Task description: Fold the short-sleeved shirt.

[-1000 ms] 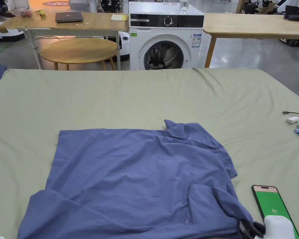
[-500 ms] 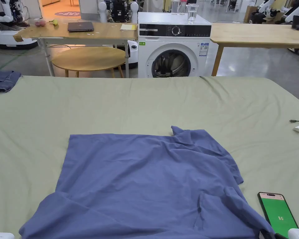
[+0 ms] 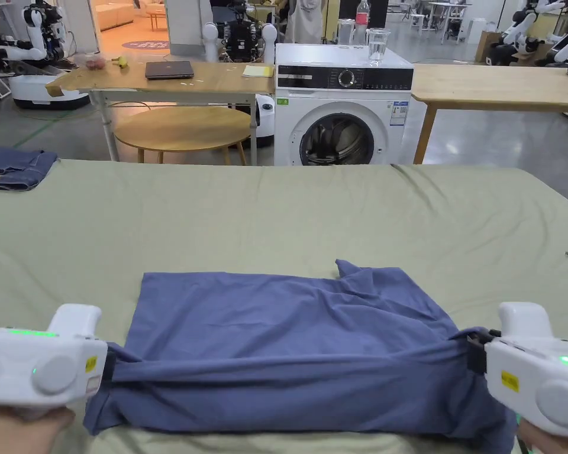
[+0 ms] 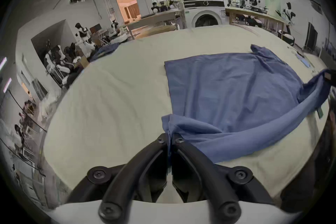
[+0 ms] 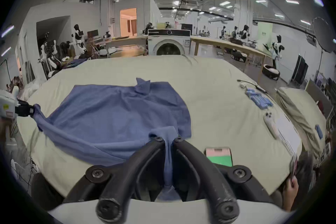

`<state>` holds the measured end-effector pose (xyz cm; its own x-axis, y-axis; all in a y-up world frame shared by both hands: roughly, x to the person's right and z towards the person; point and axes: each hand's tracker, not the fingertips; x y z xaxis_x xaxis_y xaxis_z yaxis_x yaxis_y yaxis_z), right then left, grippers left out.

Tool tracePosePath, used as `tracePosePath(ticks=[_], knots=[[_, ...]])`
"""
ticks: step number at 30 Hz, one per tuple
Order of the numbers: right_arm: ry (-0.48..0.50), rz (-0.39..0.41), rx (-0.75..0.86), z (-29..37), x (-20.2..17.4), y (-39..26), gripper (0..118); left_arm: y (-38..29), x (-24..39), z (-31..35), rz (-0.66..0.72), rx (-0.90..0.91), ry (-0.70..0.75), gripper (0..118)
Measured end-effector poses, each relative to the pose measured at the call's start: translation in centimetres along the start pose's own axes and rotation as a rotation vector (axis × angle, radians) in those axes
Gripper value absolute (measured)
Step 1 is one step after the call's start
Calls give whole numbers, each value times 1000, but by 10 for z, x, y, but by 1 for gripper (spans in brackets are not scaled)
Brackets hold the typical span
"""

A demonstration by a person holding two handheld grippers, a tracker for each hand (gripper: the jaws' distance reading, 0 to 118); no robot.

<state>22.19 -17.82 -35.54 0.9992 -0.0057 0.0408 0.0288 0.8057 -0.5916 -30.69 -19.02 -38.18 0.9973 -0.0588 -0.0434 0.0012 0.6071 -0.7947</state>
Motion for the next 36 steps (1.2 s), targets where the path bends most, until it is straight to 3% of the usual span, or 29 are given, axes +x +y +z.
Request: tracePosePath(ticks=[3, 6, 9, 10, 11, 12, 13, 14, 15, 18, 20, 22, 23, 24, 26, 27, 36], knots=[[-19, -29, -85, -45, 3, 1, 2, 13, -1, -32, 88, -56, -26, 0], [-19, -38, -131, -68, 3, -8, 2, 13, 5, -46, 73, -69, -17, 0], [-31, -13, -79, -57, 1, -11, 2, 6, 10, -30, 69, 27, 18, 0], [-34, -8, -47, -48, 0, -10, 4, 2, 12, -22, 53, 59, 31, 12], [-42, -13, -25, -38, -1, -9, 11, -1, 10, -12, 45, 94, 36, 32], [-26, -31, 9, -21, -3, -10, 34, -8, 12, 1, 39, 144, 42, 60], [4, -40, 48, -6, -6, -11, 84, -16, 15, 13, 42, 206, 39, 97], [23, -48, 117, 16, -12, -15, 110, -28, 19, 30, 49, 291, 13, 109], [37, -47, 172, 38, -22, -22, 118, -40, 19, 42, 64, 330, -8, 110], [79, 1, 305, 86, -49, -53, 118, -86, 37, 76, 38, 479, -30, 110], [65, -7, 324, 109, -64, -74, 118, -113, 39, 83, 22, 483, -27, 110], [34, -7, 317, 118, -78, -92, 116, -133, 43, 92, -17, 419, -43, 110], [26, -10, 306, 122, -82, -100, 110, -142, 43, 91, -43, 393, -49, 107], [-13, 4, 283, 123, -84, -107, 96, -150, 43, 91, -43, 360, 21, 98], [75, -16, 272, 121, -79, -115, 7, -152, 34, 93, -42, 380, -18, 0], [68, -18, 253, 121, -77, -117, 0, -154, 32, 91, -16, 343, -12, 0], [51, -20, 240, 131, -63, -121, 0, -142, 16, 72, 55, 305, 27, 0]])
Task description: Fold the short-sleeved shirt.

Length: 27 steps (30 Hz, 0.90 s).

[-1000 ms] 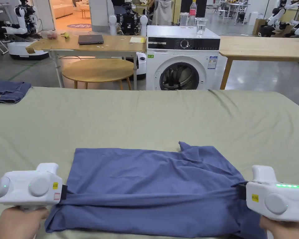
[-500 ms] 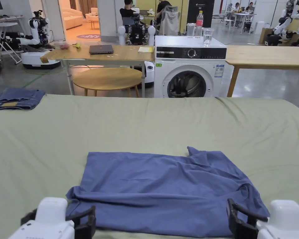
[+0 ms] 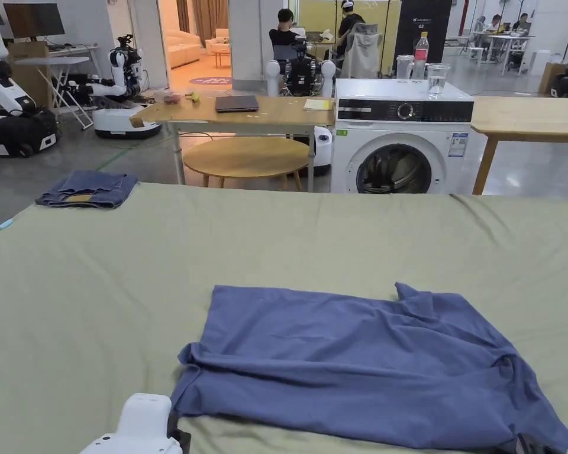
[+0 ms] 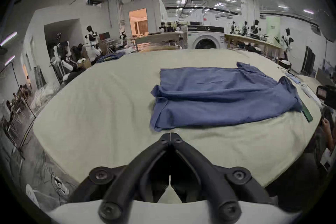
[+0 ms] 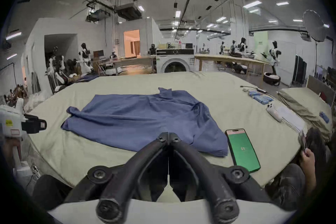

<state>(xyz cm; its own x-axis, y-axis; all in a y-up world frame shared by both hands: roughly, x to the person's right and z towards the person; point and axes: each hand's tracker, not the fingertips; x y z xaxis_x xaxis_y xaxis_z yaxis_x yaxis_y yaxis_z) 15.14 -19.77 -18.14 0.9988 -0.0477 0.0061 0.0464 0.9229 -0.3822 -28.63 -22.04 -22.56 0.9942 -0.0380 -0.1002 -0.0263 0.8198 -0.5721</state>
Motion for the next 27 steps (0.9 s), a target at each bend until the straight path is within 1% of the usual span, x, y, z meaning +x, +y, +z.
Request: tracePosePath(ticks=[3, 4, 5, 6, 7, 8, 13, 15, 16, 17, 18, 19, 20, 21, 22, 23, 24, 25, 26, 27], knots=[[-21, -5, -10, -4, 14, -2, 0, 10, -1, -24, 1, -39, 14, 0], [-27, -8, -16, -6, 19, -2, 0, 15, -4, -35, -4, -61, 16, 12], [-37, -4, -17, -6, 22, -2, 0, 19, -6, -49, -8, -98, 15, 37], [-49, -3, -22, -8, 27, -3, 0, 23, -9, -62, -8, -123, 8, 72], [-63, -1, -28, -10, 32, -3, 0, 25, -5, -67, -9, -110, 18, 112], [-76, 0, -34, -12, 38, -3, 0, 31, -6, -78, -3, -121, 39, 118], [-140, 0, -95, -26, 68, -1, 0, 46, -5, -118, 19, -192, 53, 118], [-151, 5, -139, -40, 81, 0, 0, 46, 6, -130, -37, -262, 39, 117], [-152, 11, -150, -46, 85, 0, 0, 45, 12, -133, -65, -280, 20, 109], [-158, 22, -168, -55, 90, 1, 0, 44, 18, -135, -77, -297, -23, 94], [-145, 34, -192, -66, 94, 2, 0, 44, 25, -132, -120, -275, 34, 68], [-119, 36, -204, -74, 96, 3, 0, 42, 31, -125, -127, -264, 2, 26], [-87, 23, -235, -85, 99, 4, 0, 43, 33, -123, -102, -271, -15, 12], [-65, 3, -280, -99, 102, 5, 0, 44, 35, -120, -99, -269, 0, 9], [-56, 0, -298, -111, 103, 4, 19, 45, 34, -117, -109, -257, 8, 2], [-48, 4, -273, -117, 103, 3, 55, 45, 32, -115, -104, -256, 8, 2], [-45, 16, -257, -123, 101, 0, 95, 45, 32, -113, -99, -247, 9, 2], [-64, 36, -269, -131, 100, 0, 118, 45, 32, -112, -100, -248, 7, 2], [-72, 61, -296, -139, 98, -2, 118, 46, 33, -112, -102, -256, 5, 2], [-39, 69, -326, -145, 97, -5, 118, 44, 30, -115, -103, -258, 3, 2]])
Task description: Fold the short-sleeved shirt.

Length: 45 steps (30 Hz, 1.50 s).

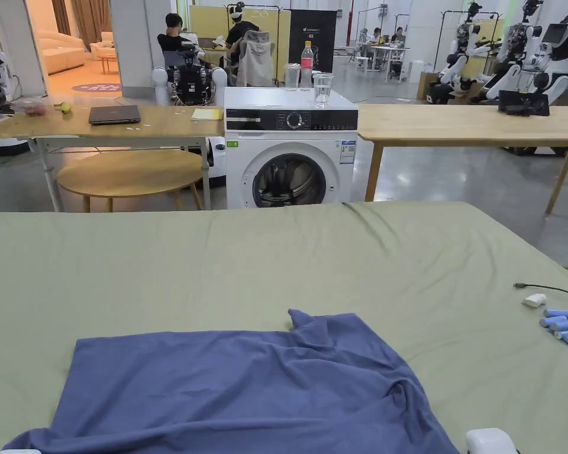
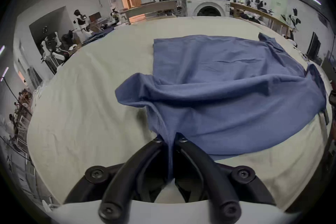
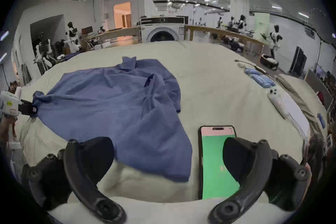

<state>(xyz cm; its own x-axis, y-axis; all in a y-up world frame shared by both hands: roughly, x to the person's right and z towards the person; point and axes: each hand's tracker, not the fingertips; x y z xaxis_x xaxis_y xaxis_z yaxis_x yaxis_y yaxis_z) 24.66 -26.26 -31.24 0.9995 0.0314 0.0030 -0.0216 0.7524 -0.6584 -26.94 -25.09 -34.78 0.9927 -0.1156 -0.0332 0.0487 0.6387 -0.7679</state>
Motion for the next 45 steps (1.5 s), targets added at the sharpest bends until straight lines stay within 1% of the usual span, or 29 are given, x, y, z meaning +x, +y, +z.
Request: tracePosePath(ticks=[1, 2, 3, 4, 5, 7, 9, 11, 16, 20, 21, 23, 24, 27, 29, 31, 32, 33, 35, 36, 37, 39, 41, 42, 44, 45], knots=[[22, -2, -11, -4, -3, -2, 118, 0, 1, 0, -2, -3, -2, 2], [10, 8, -18, -8, -4, -3, 111, -1, 2, 0, -4, -8, -2, 2], [9, 13, -59, -14, -5, -5, 92, -1, 3, 2, -7, -10, -3, 2], [62, -15, -92, -17, -5, -7, 45, -1, 1, 0, -8, -10, -6, 2], [71, -49, -117, -18, -5, -9, 12, 0, 1, 1, -10, -11, -6, 2], [61, -80, -72, -5, -2, -6, 6, 0, 0, 9, -24, -8, -3, 2], [81, -131, -34, 15, 0, 0, 5, 1, -8, 17, -25, 8, -3, 2], [98, -139, 7, 43, 2, 6, 5, 3, -10, 35, -25, 36, -6, 2], [110, -102, 101, 112, -3, 17, 5, 2, -27, 83, -38, 101, 7, 1], [139, -116, 88, 144, -1, 10, 5, -17, -49, 119, -6, 111, -16, 1], [143, -110, 74, 146, -3, 5, 5, -27, -53, 123, 4, 100, -24, 1], [118, -77, 23, 141, -9, -10, 5, -46, -54, 125, 22, 66, -39, 1], [111, -74, -4, 135, -11, -19, 5, -58, -54, 118, 29, 51, -43, 1], [110, -122, -81, 108, -14, -49, 5, -85, -53, 98, 76, -5, -59, 1], [87, -162, -122, 95, -12, -62, 5, -97, -53, 92, 97, 11, -53, 1], [87, -190, -99, 97, -11, -67, 5, -100, -54, 101, 120, 56, -20, 1], [44, -186, -62, 105, -12, -62, 7, -99, -59, 104, 119, 78, 32, 6], [26, -187, -21, 112, -14, -56, 16, -96, -61, 111, 125, 120, 57, 19], [31, -189, 93, 131, -21, -36, 77, -81, -60, 129, 112, 212, 64, 82], [37, -183, 159, 139, -28, -23, 99, -69, -56, 140, 86, 266, 83, 102], [61, -159, 210, 145, -36, -11, 106, -57, -50, 147, 62, 300, 103, 109], [53, -99, 333, 161, -61, 16, 106, -31, -36, 161, 19, 381, 85, 109], [58, -29, 417, 169, -84, 32, 106, -13, -20, 169, -7, 438, 57, 109], [44, 4, 455, 171, -98, 38, 106, -5, -13, 172, -9, 465, 48, 109], [42, 56, 460, 173, -115, 43, 106, 1, -1, 177, -15, 473, 46, 109], [43, 56, 444, 172, -121, 43, 103, 2, 3, 177, -20, 472, 45, 107]])
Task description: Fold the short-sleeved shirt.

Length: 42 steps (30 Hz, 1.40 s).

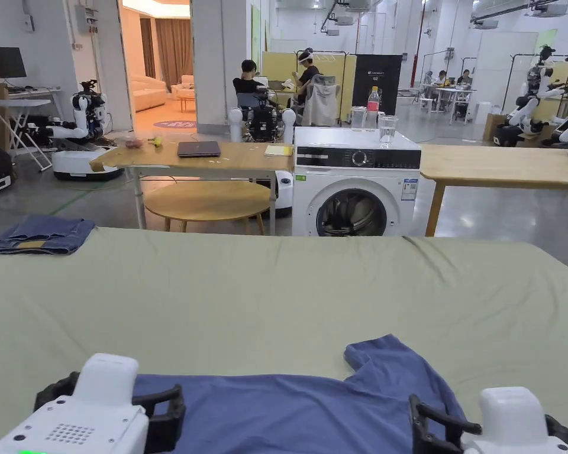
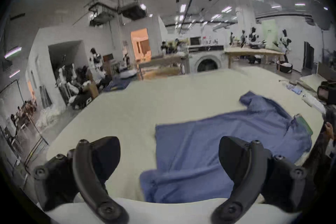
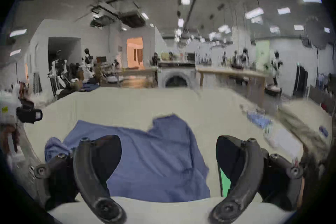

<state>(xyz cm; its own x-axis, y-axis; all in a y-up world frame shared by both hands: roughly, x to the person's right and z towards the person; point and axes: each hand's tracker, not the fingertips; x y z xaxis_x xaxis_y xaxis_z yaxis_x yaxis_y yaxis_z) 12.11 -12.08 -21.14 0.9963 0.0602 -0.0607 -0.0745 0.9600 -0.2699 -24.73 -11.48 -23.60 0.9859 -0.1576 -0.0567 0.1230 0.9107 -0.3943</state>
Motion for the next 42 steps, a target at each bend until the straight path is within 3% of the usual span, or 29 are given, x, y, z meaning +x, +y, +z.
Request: tracePosePath(ticks=[3, 4, 5, 6, 9, 14, 21, 22, 23, 25, 26, 31, 33, 38, 39, 41, 42], knots=[[-16, -2, 15, -1, -9, -7, 100, -8, 4, -7, -12, -74, -37, 103], [-10, -9, 24, 3, -10, -7, 72, -14, 5, -8, -19, -47, 3, 75], [41, -17, 5, 1, -9, -7, 27, -19, 3, -10, -21, -66, -8, 33], [51, -17, -11, 1, -10, -7, 0, -23, 0, -13, -3, -91, -18, 0], [19, 19, -2, -5, -11, -11, 0, -32, -6, -24, 8, -110, 2, 0], [36, -17, -36, -27, -2, -10, 0, -38, -18, -58, 37, -169, 9, 0], [39, -4, -99, -80, 8, -15, 0, -28, -40, -167, 47, -255, 33, 0], [37, -6, -108, -87, 11, -15, 0, -27, -44, -186, 56, -280, 36, 5], [33, -9, -117, -95, 16, -15, 0, -25, -46, -207, 63, -319, 31, 32], [22, -9, -135, -111, 23, -15, 0, -23, -51, -241, 65, -308, 25, 115], [14, -10, -145, -119, 28, -15, 0, -24, -53, -258, 61, -364, 50, 118], [-23, -30, -227, -166, 57, -17, 0, -36, -48, -316, 6, -508, 35, 116], [-92, -21, -292, -197, 72, -19, 0, -40, -42, -318, -31, -541, -14, 114], [-98, -101, -470, -284, 113, -23, 0, -21, -27, -288, -59, -463, -27, 27], [-90, -103, -524, -303, 117, -26, 9, -18, -28, -281, -55, -455, -39, 4], [-63, -75, -599, -329, 116, -35, 83, -9, -25, -271, -69, -422, -25, 0], [-49, -53, -631, -339, 113, -39, 112, -4, -24, -268, -69, -422, -26, 0]])
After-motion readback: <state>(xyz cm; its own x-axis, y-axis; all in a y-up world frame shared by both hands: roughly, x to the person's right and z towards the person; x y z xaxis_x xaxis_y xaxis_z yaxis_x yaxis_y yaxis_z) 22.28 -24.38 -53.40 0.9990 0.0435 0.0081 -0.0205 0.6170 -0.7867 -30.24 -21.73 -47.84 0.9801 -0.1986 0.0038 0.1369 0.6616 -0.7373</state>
